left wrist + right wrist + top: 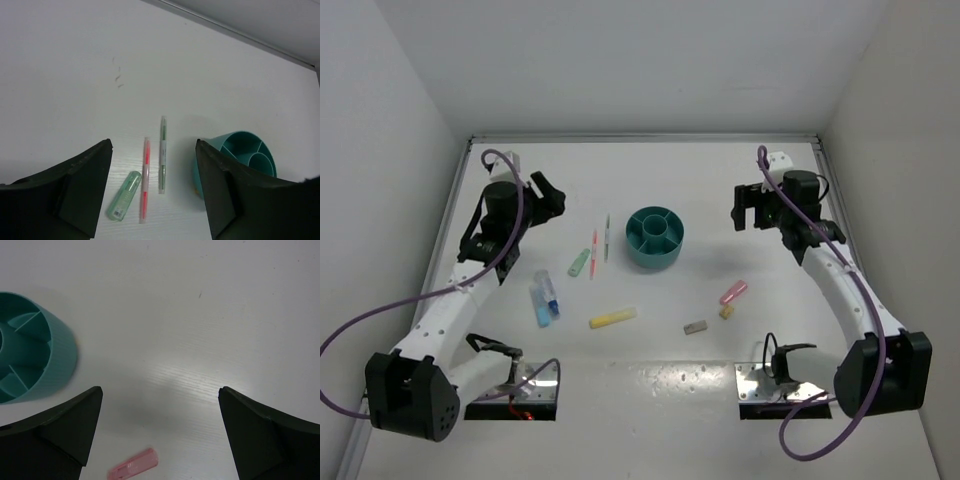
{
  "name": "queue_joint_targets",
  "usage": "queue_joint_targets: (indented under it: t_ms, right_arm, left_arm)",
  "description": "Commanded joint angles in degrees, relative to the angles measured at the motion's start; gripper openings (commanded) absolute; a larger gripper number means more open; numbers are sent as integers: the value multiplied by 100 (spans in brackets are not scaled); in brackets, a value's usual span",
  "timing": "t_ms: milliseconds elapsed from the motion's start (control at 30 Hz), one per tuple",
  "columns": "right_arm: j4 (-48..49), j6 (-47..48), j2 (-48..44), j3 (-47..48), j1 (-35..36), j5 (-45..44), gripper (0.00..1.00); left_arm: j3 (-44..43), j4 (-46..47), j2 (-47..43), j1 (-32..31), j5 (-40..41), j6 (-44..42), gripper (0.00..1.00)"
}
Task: Sort the stationery into containers
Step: Grab a piece of stationery with the left arm
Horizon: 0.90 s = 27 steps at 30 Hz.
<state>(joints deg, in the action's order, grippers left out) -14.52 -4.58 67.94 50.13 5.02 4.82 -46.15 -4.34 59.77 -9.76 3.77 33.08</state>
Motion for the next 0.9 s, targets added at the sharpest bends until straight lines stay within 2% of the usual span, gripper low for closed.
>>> queue_joint_targets:
  t_ms: [0,67,100,133,200,233,367,400,433,467,500,533,567,600,633,667,700,733,767,833,867]
  right_arm:
    - [64,229,-194,41,-1,273,100]
    - [3,649,-194,-11,-1,370,100]
    - [-76,851,-194,-73,-1,475,100]
    - [-164,1210,-133,-73,-1,476,100]
    - [-375,1214,8,58,-1,328,100]
    - [-454,1214,8,128,-1,153,100]
    - [-902,1680,18,269,-1,1088,100]
    - [-903,1575,-61,269,-1,1361,82]
    - [-903,1496,-62,269,-1,1503,21]
    - [-851,1399,-62,269,-1,1557,0]
    - [-850,1398,-62,269,-1,1618,0]
    - [-850,1398,-62,269,-1,1619,0]
    - [-903,1398,8,269,-1,1558,69]
    - [-955,1494,8,322,-1,1557,95]
    - [-956,1565,9,322,-1,1557,100]
    - [-956,1565,9,322,-1,1557,97]
    - [-956,1652,9,322,-1,1679,82]
    - [-1008,1653,9,322,-1,1767,38]
    - [-1009,1592,9,322,-1,1707,0]
    - [-956,1592,9,322,-1,1646,0]
    - [-956,1539,9,322,-1,1575,18]
  left_arm:
    - [-280,153,96,9,-518,14,72]
    - [-280,153,236,9,-675,14,64]
    - [-333,153,289,9,-676,14,51]
    - [-333,153,290,9,-754,14,25]
    - [-394,153,491,9,-808,14,2]
    - [-395,100,553,9,-860,14,0]
    - [-614,-84,1036,-323,-668,-196,0]
    - [-719,-320,1193,-386,-615,-319,0]
    - [-929,-426,1534,-386,-475,-381,1]
    - [-1026,-584,1712,-473,-474,-433,21]
    - [-1132,-681,1879,-474,-474,-434,33]
    - [-1350,-769,2185,-474,-474,-530,53]
    - [-1457,-770,2310,-474,-569,-531,58]
    - [-1545,-927,2433,-474,-570,-592,63]
    - [-1703,-928,2539,-474,-623,-592,63]
    - [-1791,-1024,2775,-535,-623,-671,66]
    - [-1888,-1164,2908,-536,-519,-741,68]
    - [-2124,-1253,3066,-640,-465,-837,68]
    - [-2265,-1349,3224,-815,-343,-908,69]
    - [-2668,-1516,3714,-1140,-150,-1188,69]
    - [-2828,-1596,3874,-1229,17,-1190,69]
